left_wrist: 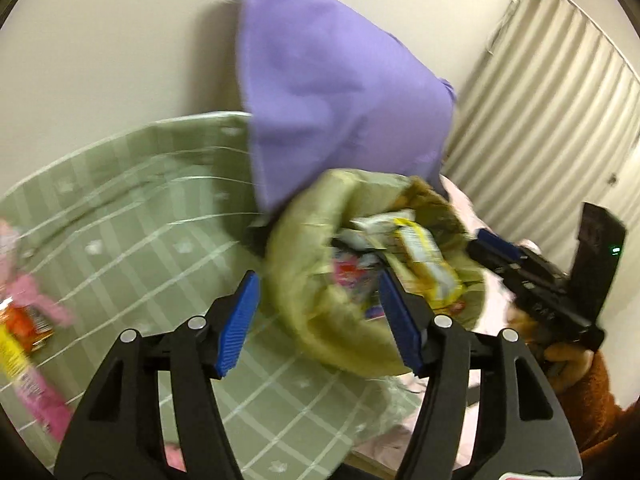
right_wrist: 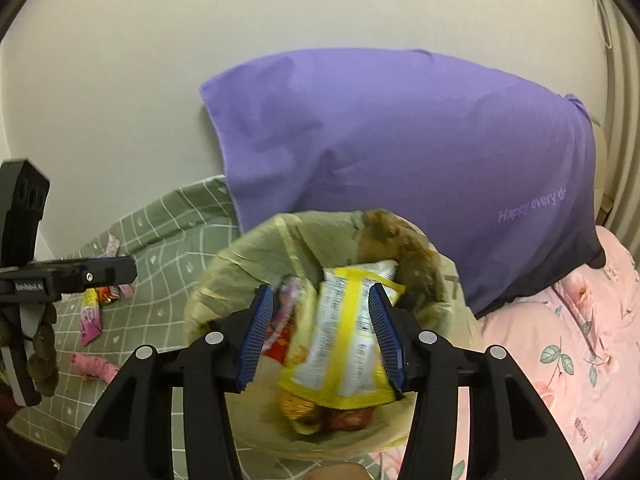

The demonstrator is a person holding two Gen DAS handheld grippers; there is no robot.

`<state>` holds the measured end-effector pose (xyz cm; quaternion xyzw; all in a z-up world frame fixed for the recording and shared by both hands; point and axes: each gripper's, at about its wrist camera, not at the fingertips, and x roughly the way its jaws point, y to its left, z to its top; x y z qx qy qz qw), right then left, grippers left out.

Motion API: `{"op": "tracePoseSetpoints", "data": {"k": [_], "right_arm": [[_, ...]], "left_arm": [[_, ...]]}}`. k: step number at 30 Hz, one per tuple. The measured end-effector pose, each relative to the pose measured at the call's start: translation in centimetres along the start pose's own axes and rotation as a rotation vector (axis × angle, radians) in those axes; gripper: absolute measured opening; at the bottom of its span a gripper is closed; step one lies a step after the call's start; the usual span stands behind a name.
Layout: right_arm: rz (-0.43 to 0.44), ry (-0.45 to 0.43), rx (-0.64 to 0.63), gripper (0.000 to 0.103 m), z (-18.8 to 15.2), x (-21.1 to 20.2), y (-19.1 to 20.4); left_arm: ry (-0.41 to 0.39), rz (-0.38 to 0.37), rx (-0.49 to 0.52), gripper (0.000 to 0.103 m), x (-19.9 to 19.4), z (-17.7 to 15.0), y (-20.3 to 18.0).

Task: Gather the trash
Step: 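Move both tools back over the remaining wrappers on the table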

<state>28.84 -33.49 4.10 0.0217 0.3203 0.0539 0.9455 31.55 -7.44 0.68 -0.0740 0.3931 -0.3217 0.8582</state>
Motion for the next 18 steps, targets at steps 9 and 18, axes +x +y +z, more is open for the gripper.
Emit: {"op": "tracePoseSetpoints", "data": {"k": [9,18], "right_arm": [[0.111,-0.008,-0.062,0.047,-0.1,-0.1,6.4],[0.260,0.041,-0.110,0.054,-1.0,2.0,13.0]], "left_arm": [[-0.118,0.223,-0.115,0.059,-6.9,-4.0,7.1],[-0.176,0.389,-0.281,0.059,-13.4,-9.3,14.6]]}}
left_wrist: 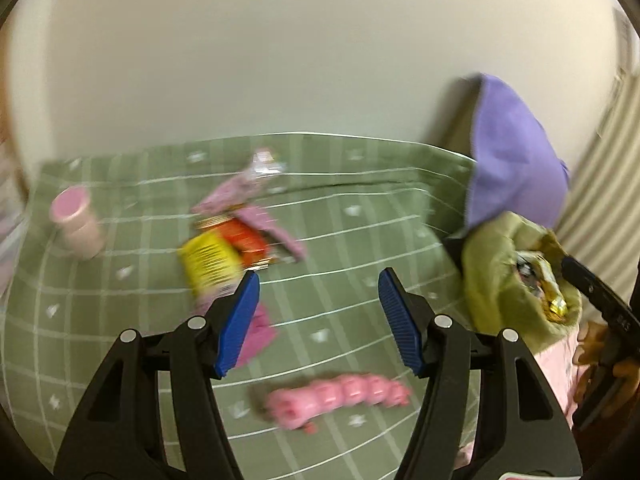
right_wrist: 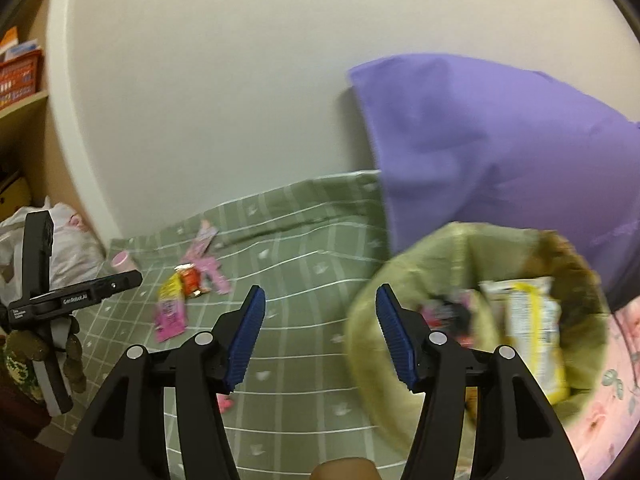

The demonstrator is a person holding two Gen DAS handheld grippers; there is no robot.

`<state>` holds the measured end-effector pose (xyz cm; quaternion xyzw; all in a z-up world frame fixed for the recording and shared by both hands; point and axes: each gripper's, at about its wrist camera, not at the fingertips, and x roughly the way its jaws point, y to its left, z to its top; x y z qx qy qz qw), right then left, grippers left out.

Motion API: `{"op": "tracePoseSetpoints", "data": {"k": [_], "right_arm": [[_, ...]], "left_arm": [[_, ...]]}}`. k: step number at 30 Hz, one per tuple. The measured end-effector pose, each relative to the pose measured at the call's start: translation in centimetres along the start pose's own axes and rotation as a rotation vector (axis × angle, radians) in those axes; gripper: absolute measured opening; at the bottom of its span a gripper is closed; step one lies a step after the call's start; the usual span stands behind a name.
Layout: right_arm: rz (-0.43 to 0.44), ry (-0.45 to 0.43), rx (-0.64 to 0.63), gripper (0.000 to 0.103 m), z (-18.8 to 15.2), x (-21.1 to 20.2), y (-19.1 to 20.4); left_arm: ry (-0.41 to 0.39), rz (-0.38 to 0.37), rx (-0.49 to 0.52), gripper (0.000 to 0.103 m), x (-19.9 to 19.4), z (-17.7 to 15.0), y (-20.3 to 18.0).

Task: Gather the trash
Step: 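Move both tools back over the remaining wrappers on the table, then grasp the pink plastic toy with right tool while left grasps pink-yellow wrapper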

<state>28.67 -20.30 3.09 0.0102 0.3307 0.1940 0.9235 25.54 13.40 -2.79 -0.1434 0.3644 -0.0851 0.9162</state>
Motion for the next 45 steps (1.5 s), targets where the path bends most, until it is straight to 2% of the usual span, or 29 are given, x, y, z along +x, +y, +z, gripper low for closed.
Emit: {"op": "tracePoseSetpoints", "data": {"k": [3,7,8,12,15,20,25,28,35,41,45], "right_arm": [[0.038,0.047,-0.037,0.054,-0.5,1.5,1.9],[0.098,0.093,-0.065,0.054,-1.0,3.4,4.1],[0.109,0.094,-0.073,0.054,-1.1,3.6,4.6],[0.143,0.095,-0.127,0.054,-1.3,4.0,6.1],[0.171,0.122,-0.163,0.054,-1.3,4.7,6.9],[0.176,0.178,-0.182,0.054,-1.5,6.8,8.0],[0.197,0.216,-0.174,0.054,-1.4,9.4,8.3],[0.213,0.233,-0.180,0.054,-1.0,11.7,8.9],[0.179,0.267,-0.210,0.054,1.0,19.1,11.2],[0.298,0.258,-0.228,0.054,2.7,24.8,13.5],[0.319,0.288,-0.240,0.054,3.2,28.6,14.8]], "left_arm": [[-0.020,0.061,-0.042,0.059,-1.1,-0.5,2.5],[-0.032,0.089,-0.066,0.061,-1.9,-1.0,4.4],[-0.029,0.087,-0.072,0.066,-2.0,-1.1,4.8],[-0.001,0.058,-0.087,0.068,-1.3,-1.2,5.3],[0.029,0.069,-0.098,0.074,-0.1,-1.5,5.8],[0.086,0.084,-0.117,0.074,1.8,-2.1,6.6],[0.090,0.091,-0.119,0.074,2.3,-2.2,7.3],[0.102,0.110,-0.125,0.074,2.2,-2.2,8.0],[0.129,0.173,-0.137,0.074,1.6,-2.0,10.2],[0.139,0.217,-0.163,0.072,0.2,-2.8,11.9],[0.148,0.226,-0.158,0.072,-0.1,-3.3,12.3]]}}
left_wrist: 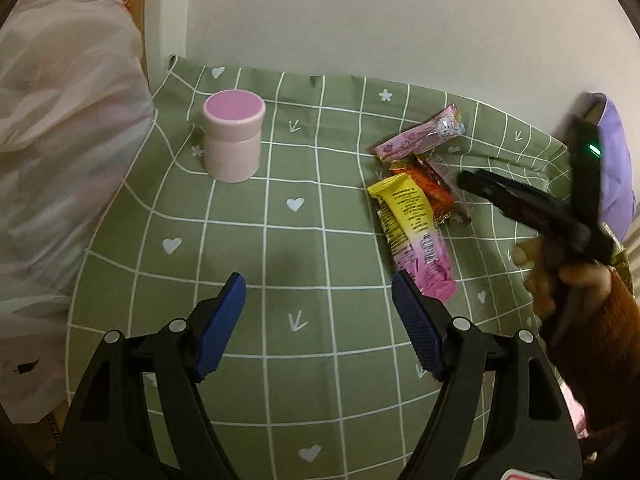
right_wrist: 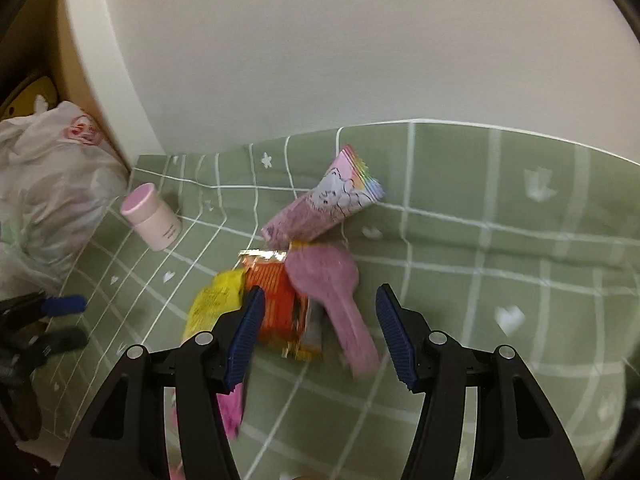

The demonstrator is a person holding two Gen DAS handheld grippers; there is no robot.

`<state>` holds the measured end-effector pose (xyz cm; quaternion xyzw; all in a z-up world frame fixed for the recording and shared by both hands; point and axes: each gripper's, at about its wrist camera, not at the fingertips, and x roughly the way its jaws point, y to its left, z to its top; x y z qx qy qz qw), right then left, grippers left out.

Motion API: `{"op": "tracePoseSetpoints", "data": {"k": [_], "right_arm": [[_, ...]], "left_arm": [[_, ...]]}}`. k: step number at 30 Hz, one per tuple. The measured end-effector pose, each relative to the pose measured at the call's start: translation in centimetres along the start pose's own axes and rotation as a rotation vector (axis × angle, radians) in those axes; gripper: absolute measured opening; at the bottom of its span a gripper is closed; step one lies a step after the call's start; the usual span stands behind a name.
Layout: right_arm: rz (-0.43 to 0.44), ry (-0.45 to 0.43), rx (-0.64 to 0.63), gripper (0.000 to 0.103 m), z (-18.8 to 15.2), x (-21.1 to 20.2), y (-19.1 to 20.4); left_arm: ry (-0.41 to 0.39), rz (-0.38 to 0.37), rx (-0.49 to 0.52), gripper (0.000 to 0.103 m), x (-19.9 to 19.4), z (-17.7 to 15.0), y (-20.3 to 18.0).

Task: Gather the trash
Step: 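Grasp the pink plastic toy with right tool while left grasps pink-yellow wrapper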

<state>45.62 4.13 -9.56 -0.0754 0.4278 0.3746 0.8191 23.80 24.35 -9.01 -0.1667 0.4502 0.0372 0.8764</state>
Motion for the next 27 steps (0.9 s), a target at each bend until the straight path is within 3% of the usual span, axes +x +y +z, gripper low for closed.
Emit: {"op": "tracePoseSetpoints", "data": {"k": [4,12,17,20,24,27], "right_arm": [[0.026,0.077,0.022,0.042,0.7,2.3,-0.7],[0.029,-0.002,0.162,0.039,-2.4,-5.1,-1.9],[-0.012,0.009,0.190,0.039,-6.5,-9.8,-2.4],[-0.068,0.025,0.218,0.039,-8.8,-11.8,-2.9],[-0.125,0.026,0.283,0.039,-11.2,-14.1,-4.1],[-0.154,0.014,0.332,0.039,-12.7,-15.8,-5.0]], "left_arm": [[0.007,-0.004,0.016,0.072,0.1,-0.2,0.2],[-0.010,-0.091,0.078,0.072,2.2,2.5,-1.8],[-0.050,-0.142,0.221,0.072,5.5,7.3,-5.8],[-0.022,-0.184,0.321,0.072,8.5,9.9,-8.6],[-0.002,-0.124,0.487,0.066,12.1,11.4,-11.6],[0.012,-0.083,0.533,0.062,13.6,11.7,-12.4]]}}
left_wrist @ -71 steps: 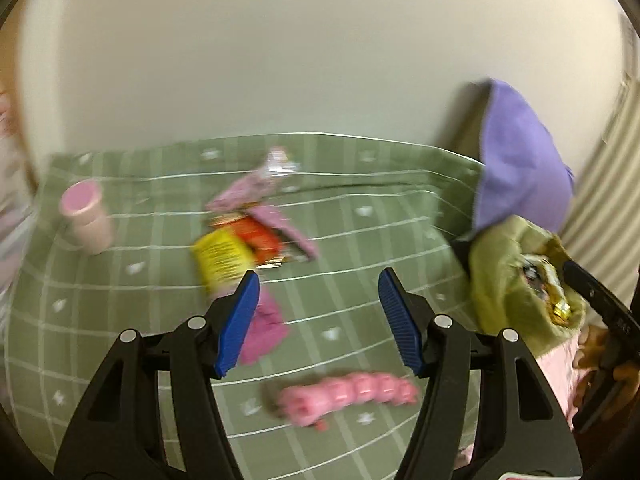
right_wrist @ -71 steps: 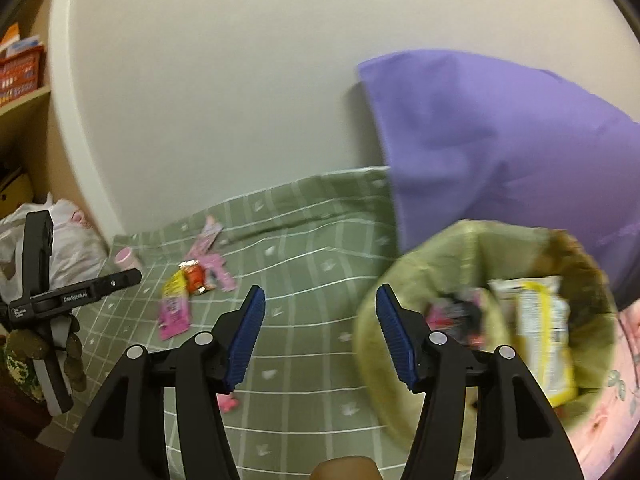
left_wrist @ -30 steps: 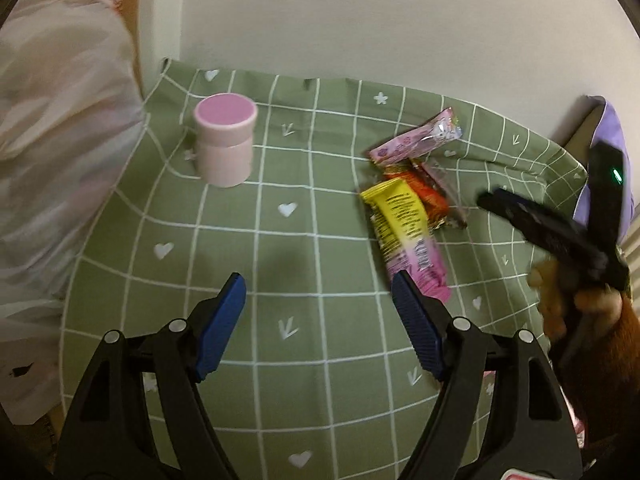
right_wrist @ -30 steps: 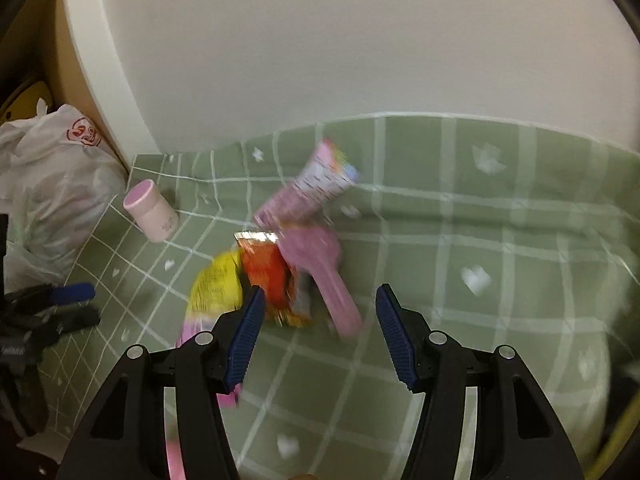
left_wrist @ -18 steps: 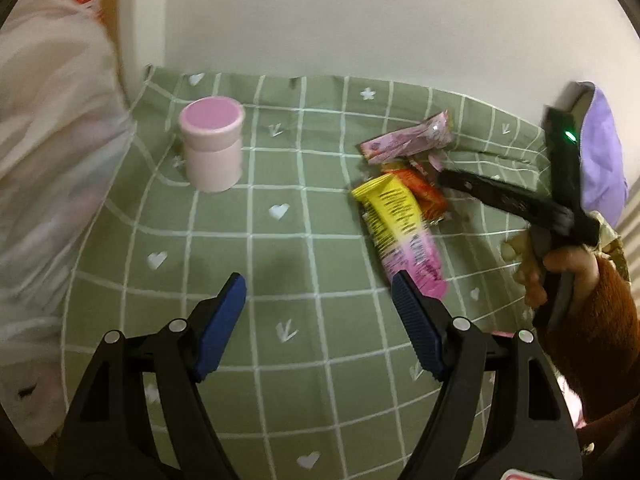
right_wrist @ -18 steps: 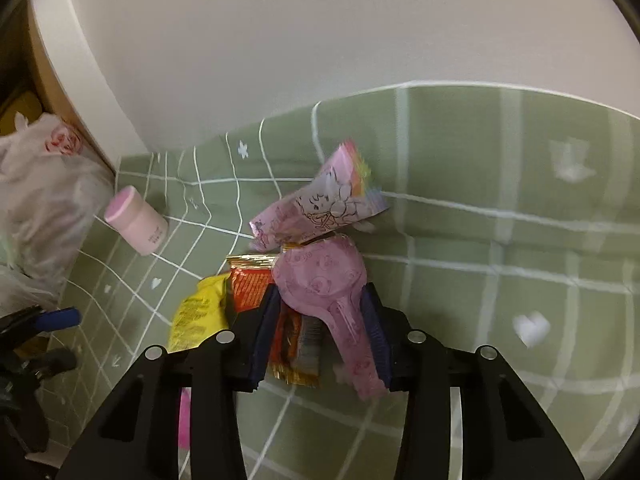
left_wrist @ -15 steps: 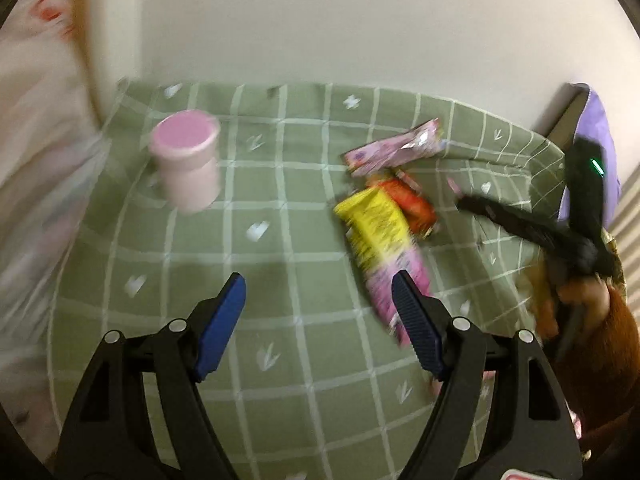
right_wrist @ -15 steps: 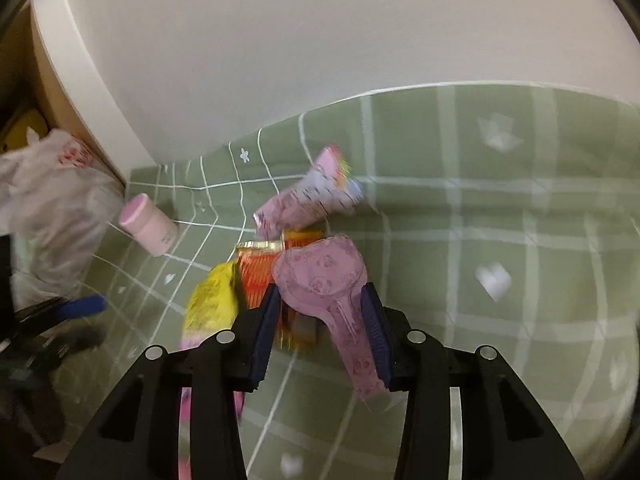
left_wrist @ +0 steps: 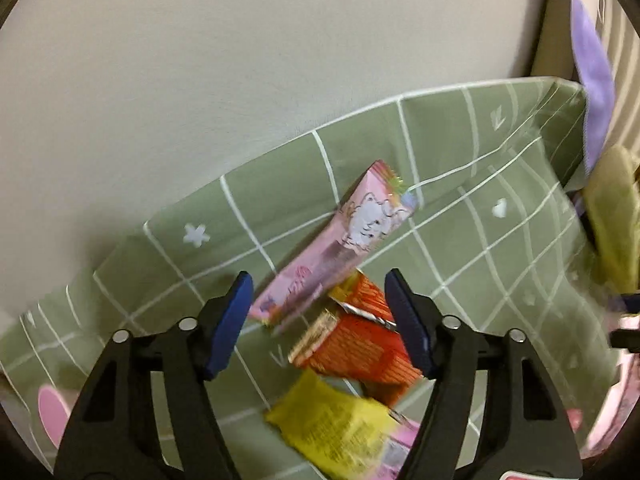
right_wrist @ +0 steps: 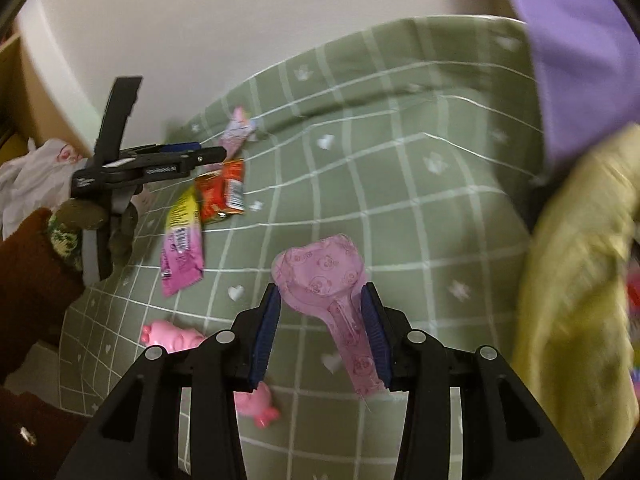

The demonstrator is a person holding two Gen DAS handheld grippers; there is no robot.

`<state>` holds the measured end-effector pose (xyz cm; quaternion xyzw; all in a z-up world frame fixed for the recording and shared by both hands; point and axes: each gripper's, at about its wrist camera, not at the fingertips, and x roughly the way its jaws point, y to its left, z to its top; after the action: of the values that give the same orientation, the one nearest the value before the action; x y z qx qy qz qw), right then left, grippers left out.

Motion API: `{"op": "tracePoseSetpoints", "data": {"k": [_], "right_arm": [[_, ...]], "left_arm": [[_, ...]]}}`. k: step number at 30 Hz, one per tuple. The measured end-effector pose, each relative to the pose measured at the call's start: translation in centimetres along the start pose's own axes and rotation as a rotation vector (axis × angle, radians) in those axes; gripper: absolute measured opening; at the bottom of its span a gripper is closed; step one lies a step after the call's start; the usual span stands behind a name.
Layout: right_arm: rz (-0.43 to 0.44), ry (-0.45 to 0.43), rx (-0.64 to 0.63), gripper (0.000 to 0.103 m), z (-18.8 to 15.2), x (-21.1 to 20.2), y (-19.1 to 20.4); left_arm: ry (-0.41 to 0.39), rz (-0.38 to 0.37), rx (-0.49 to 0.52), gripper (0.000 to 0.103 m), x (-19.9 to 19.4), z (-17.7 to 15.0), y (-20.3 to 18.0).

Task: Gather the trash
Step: 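Grasp the pink plastic toy with right tool while left grasps pink-yellow wrapper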

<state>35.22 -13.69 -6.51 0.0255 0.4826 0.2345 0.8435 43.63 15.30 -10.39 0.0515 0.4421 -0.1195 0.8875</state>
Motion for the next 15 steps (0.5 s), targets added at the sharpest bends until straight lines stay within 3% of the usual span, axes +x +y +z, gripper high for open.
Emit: {"op": "tracePoseSetpoints", "data": {"k": [3,10,15], "right_arm": [[-0.013,-0.012,0.015,0.039,-0.5,-0.8,-0.5],[-0.002,-0.042,-0.010,0.039,-0.4,-2.4,-0.4],[0.030,-0.056,-0.058,0.039,-0.1,-3.3,0.9]], "left_arm": [[0.023,0.002,-0.027,0.056,0.9,0.2,0.4],[0.048,-0.021,-0.153,0.018,-0.1,-0.7,1.5],[0.006,-0.036,-0.212,0.013,-3.7,-2.1,1.3]]}}
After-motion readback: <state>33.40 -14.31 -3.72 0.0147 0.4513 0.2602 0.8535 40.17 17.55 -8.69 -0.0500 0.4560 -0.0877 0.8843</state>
